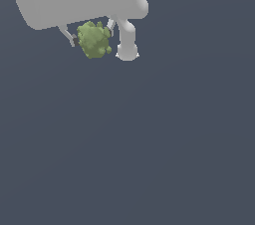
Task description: Pick up the object and move it to a goal position.
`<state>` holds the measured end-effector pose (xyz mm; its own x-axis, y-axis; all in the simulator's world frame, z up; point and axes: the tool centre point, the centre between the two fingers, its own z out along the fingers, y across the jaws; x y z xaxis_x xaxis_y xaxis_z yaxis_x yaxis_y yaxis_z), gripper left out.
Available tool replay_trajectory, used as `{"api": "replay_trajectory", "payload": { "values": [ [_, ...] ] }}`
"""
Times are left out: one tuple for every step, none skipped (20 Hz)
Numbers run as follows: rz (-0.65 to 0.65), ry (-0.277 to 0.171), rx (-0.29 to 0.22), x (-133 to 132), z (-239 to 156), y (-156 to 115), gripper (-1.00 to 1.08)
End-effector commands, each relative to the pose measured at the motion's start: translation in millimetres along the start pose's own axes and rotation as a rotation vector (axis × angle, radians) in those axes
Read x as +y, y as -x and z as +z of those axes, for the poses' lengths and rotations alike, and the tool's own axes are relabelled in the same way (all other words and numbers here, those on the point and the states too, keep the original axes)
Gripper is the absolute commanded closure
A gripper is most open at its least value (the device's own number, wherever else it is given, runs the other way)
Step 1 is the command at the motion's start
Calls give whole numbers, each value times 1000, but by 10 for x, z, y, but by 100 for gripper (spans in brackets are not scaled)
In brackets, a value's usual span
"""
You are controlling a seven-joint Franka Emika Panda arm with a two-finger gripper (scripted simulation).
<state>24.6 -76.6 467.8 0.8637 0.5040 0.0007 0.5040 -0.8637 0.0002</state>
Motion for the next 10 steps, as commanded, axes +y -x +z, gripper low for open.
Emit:
{"api": "replay_trajectory", "payload": {
  "values": [
    [0, 0, 0, 22, -69, -6, 108],
    [0, 0, 0, 28, -90, -8, 108],
    [0, 0, 0, 34, -107, -10, 108],
    [0, 0, 0, 39, -122, -12, 108],
    [0, 0, 0, 43, -134, -13, 108],
    [0, 0, 0, 46, -144, -14, 108],
    [0, 0, 0, 49, -152, -15, 108],
    [0, 0, 0, 51, -157, -16, 108],
    [0, 0, 0, 52, -160, -16, 108],
    [0, 0, 0, 52, -161, -16, 108]
  ]
}}
